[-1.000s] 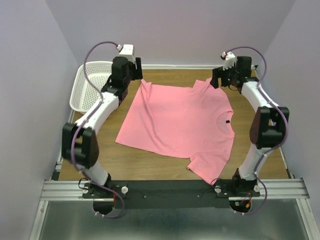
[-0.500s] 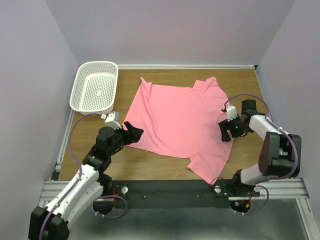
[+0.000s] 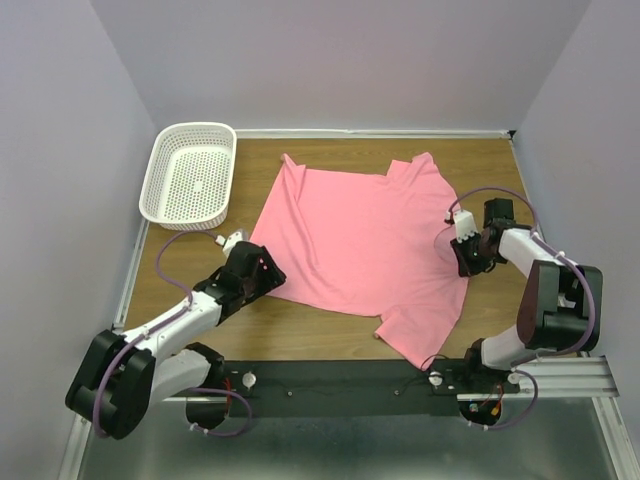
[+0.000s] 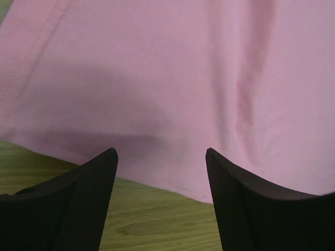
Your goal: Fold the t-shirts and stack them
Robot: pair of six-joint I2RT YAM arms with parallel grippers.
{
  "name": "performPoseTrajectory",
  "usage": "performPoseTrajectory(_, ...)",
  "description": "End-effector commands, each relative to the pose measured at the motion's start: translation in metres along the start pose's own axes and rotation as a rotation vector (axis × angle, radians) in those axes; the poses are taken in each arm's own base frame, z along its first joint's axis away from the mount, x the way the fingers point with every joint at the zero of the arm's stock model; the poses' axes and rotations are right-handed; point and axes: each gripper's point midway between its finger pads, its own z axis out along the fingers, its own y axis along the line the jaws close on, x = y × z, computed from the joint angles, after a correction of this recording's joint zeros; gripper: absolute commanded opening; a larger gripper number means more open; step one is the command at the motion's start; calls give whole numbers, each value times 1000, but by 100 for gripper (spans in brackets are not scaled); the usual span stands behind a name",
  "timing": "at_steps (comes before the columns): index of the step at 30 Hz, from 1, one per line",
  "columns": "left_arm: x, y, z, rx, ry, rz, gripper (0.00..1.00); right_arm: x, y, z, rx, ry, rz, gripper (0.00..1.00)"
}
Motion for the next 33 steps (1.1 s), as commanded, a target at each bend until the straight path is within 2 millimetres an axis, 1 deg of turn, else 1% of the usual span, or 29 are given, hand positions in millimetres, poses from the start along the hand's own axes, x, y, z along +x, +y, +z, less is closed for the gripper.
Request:
performPoseTrajectory(1,-22,-8,-4,-32,-82,-27,73,44,-13,-6,63,136,-4,12)
performPoseTrajectory(3,-31,-10,-10,-33,-112,-14,73,57,-28,-12,109,170,-4,9)
performPoseTrajectory(6,-55,-26,-31,40,-209,2,73,87,-55,-21,142,217,17,8)
performPoseTrajectory(7,-59,-30,-35,56,-229,9,74,92,-60,-23,144,222,23,8)
performPoseTrajectory(8,-63,-37,-38,92,-244,13,75,94,-65,-23,143,218,28,14)
performPoseTrajectory(9,-66,-43,-42,127,-258,45,76,98,-72,-26,150,215,36,32)
performPoseTrajectory(10,-66,-48,-42,153,-256,58,77,97,-74,-27,150,207,35,33)
performPoseTrajectory(11,-60,-54,-43,198,-233,75,77,94,-78,-30,154,195,29,61)
performPoseTrajectory(12,-64,-67,-46,264,-255,95,77,88,-78,-32,153,162,25,72)
performPoseTrajectory(13,-64,-75,-48,307,-260,149,78,83,-78,-35,153,141,22,79)
performPoseTrajectory(14,-62,-80,-48,343,-258,181,78,77,-78,-37,149,114,22,88)
performPoseTrajectory(15,-66,-99,-56,439,-283,212,78,64,-79,-42,140,66,16,90)
performPoseTrajectory(16,-65,-107,-57,479,-282,245,78,57,-79,-45,132,43,16,91)
performPoseTrajectory(17,-70,-114,-60,501,-304,280,78,49,-81,-49,123,19,15,94)
performPoseTrajectory(19,-74,-120,-48,491,-297,296,78,29,-81,-56,85,-46,18,94)
performPoseTrajectory(20,-83,-133,-47,497,-306,324,78,20,-81,-58,64,-77,14,95)
performPoseTrajectory(21,-82,-133,-37,473,-276,339,78,8,-70,-59,-5,-136,18,95)
performPoseTrajectory(22,-71,-126,-10,418,-205,348,77,-6,-72,-61,-28,-177,24,95)
performPoseTrajectory(23,-69,-128,1,405,-178,354,77,-16,-69,-62,-62,-212,33,95)
performPoseTrajectory(24,-77,-142,6,420,-175,356,76,-30,-62,-64,-126,-278,46,95)
performPoseTrajectory(25,-68,-136,29,382,-123,359,75,-40,-59,-62,-164,-303,82,95)
performPoseTrajectory(26,-83,-155,31,406,-146,365,74,-52,-64,-61,-192,-333,98,95)
performPoseTrajectory(27,-92,-158,39,390,-154,379,74,-66,-62,-60,-243,-381,113,95)
performPoseTrajectory(28,-95,-154,58,359,-136,388,74,-76,-60,-58,-277,-392,162,93)
performPoseTrajectory(29,-124,-171,60,375,-178,391,74,-94,-71,-53,-301,-425,178,91)
performPoseTrajectory(30,-138,-174,67,371,-186,398,73,-104,-75,-50,-319,-438,201,89)
performPoseTrajectory(31,-158,-186,81,377,-200,423,70,-118,-75,-48,-340,-440,241,82)
performPoseTrajectory(32,-150,-171,96,351,-151,429,68,-127,-80,-43,-347,-441,260,78)
performPoseTrajectory(33,-177,-188,96,373,-188,426,68,-145,-97,-38,-322,-469,256,77)
